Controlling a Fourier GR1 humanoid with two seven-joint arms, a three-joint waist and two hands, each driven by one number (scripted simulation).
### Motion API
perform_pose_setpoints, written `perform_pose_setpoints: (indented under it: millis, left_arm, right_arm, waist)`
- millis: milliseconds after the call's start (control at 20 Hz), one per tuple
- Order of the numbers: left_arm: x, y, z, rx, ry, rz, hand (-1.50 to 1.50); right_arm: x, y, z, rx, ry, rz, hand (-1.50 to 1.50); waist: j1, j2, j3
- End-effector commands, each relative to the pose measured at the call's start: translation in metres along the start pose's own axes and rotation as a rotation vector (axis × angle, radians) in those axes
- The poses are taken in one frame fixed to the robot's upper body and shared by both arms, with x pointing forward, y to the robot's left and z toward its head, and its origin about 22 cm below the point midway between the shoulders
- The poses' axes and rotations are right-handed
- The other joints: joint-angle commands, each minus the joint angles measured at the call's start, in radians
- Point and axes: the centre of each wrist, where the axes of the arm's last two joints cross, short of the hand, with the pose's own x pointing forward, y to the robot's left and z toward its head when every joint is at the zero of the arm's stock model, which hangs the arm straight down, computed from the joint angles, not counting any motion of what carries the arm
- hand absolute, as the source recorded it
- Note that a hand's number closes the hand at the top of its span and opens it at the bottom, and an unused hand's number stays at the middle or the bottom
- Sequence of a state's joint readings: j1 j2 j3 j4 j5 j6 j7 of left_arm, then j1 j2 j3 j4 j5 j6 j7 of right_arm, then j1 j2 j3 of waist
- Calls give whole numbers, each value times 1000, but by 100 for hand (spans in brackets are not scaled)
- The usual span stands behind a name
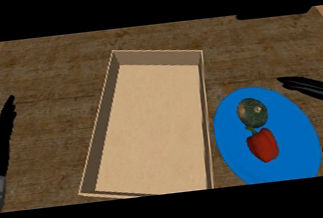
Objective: Pick the bell pepper from the plate and place it in the cardboard box
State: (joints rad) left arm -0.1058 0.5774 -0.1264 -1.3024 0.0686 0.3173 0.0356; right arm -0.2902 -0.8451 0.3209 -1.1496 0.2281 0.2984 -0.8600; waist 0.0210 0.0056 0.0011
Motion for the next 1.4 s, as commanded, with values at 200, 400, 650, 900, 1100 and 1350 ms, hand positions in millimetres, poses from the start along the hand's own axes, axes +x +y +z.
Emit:
perform_pose_setpoints:
  millis: [200, 400, 650, 900, 1100, 1350]
  left_arm:
    - [-9, -5, 8, -6, 9, -3, 0]
    - [0, 4, -10, 20, 4, -14, 0]
    - [8, 18, -10, 21, 4, 2, 0]
    - [-6, 7, 2, 15, 16, -11, 0]
    - [-8, 7, -4, 16, 14, 1, 0]
    - [-5, -3, 9, 18, 15, -14, 0]
  right_arm:
    - [27, -8, -48, 330, 57, 232, -150]
    - [31, -16, -65, 443, 104, 229, -150]
    - [33, 11, -92, 470, 149, 279, -150]
    - [35, 34, -113, 491, 151, 296, -150]
    - [28, 31, -107, 476, 139, 288, -150]
    - [36, 31, -94, 472, 130, 255, -150]
  waist:
    - [-3, -7, -2]
    - [-16, -4, -2]
    - [-14, -6, -1]
    - [-15, -6, -1]
    - [-17, -5, -1]
    - [-19, -7, -1]
